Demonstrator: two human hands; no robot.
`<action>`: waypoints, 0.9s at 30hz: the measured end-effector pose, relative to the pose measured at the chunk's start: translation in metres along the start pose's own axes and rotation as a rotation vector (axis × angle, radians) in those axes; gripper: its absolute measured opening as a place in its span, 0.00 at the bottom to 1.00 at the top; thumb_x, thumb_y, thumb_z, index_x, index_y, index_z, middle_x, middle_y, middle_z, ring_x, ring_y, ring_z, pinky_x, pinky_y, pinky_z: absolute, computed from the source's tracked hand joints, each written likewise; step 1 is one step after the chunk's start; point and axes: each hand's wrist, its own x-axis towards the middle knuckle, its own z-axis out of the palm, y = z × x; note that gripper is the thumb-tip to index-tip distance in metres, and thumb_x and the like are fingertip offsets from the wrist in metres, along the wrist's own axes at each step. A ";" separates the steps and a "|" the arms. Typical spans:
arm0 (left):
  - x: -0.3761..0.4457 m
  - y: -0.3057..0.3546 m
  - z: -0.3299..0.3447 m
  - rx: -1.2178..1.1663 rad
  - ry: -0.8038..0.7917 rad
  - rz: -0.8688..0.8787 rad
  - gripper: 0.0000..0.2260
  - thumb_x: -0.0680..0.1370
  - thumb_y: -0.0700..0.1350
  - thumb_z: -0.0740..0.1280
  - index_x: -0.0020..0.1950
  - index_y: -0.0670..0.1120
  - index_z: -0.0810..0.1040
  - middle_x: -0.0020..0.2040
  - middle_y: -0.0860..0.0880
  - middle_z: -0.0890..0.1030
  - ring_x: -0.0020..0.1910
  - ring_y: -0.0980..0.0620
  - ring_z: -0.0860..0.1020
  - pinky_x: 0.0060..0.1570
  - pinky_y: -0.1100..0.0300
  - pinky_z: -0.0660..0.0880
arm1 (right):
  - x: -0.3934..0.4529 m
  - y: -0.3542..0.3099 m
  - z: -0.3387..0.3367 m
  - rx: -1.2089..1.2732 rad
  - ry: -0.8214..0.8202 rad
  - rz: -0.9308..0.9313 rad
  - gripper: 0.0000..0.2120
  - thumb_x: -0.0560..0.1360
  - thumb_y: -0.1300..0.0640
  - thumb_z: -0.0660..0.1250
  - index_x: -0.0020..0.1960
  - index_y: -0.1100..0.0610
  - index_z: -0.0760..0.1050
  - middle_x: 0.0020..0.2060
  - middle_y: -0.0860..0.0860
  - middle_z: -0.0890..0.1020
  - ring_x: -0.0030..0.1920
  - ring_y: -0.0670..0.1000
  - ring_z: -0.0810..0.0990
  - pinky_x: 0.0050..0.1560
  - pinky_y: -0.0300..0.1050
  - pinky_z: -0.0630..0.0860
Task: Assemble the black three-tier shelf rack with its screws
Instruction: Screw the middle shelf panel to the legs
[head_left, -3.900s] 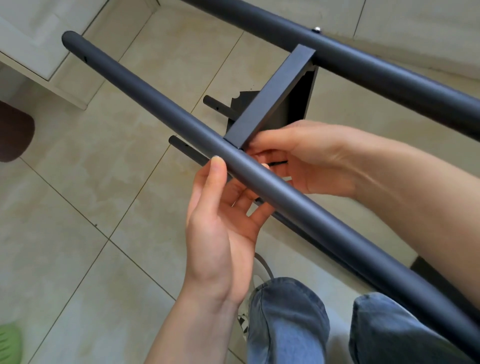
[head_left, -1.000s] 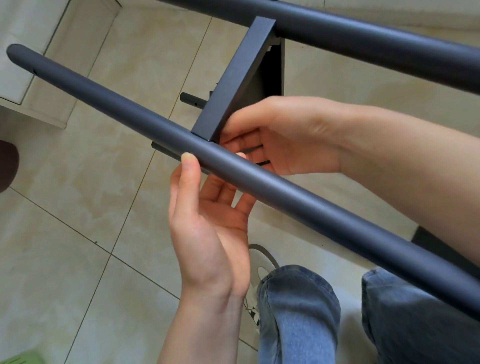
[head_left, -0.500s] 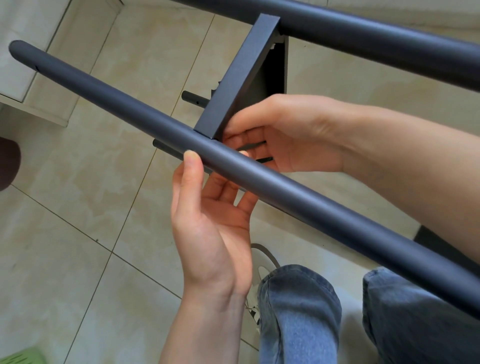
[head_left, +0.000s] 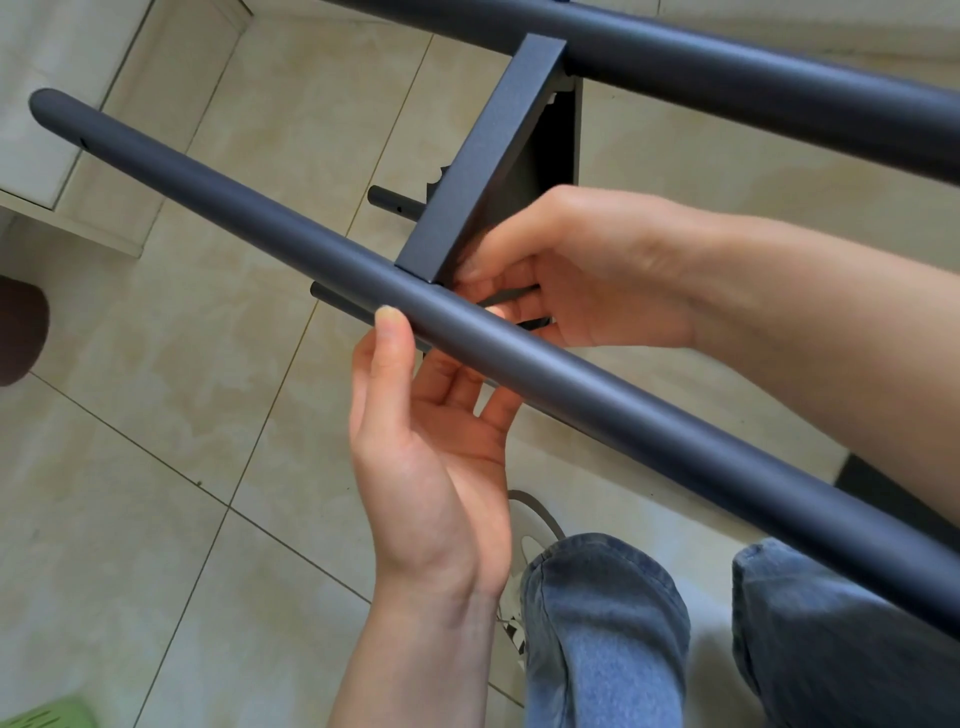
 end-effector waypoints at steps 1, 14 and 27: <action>0.000 0.000 0.000 -0.001 -0.001 0.001 0.17 0.82 0.52 0.63 0.65 0.42 0.76 0.47 0.42 0.82 0.49 0.44 0.81 0.48 0.52 0.81 | 0.000 0.000 0.000 -0.001 -0.006 0.001 0.04 0.74 0.62 0.66 0.42 0.57 0.77 0.38 0.52 0.82 0.39 0.51 0.79 0.56 0.48 0.76; 0.001 -0.001 -0.001 -0.001 -0.006 0.006 0.16 0.82 0.53 0.63 0.64 0.43 0.76 0.47 0.43 0.82 0.47 0.46 0.82 0.51 0.49 0.80 | 0.002 0.002 0.002 0.012 -0.001 0.036 0.12 0.77 0.58 0.65 0.58 0.59 0.79 0.44 0.55 0.80 0.47 0.54 0.77 0.63 0.55 0.74; 0.001 -0.001 -0.001 -0.003 -0.010 0.008 0.16 0.82 0.52 0.63 0.63 0.43 0.75 0.46 0.43 0.83 0.47 0.45 0.82 0.50 0.51 0.81 | 0.004 0.001 -0.004 0.050 -0.047 0.044 0.05 0.70 0.59 0.70 0.46 0.56 0.80 0.40 0.52 0.83 0.41 0.50 0.81 0.61 0.51 0.76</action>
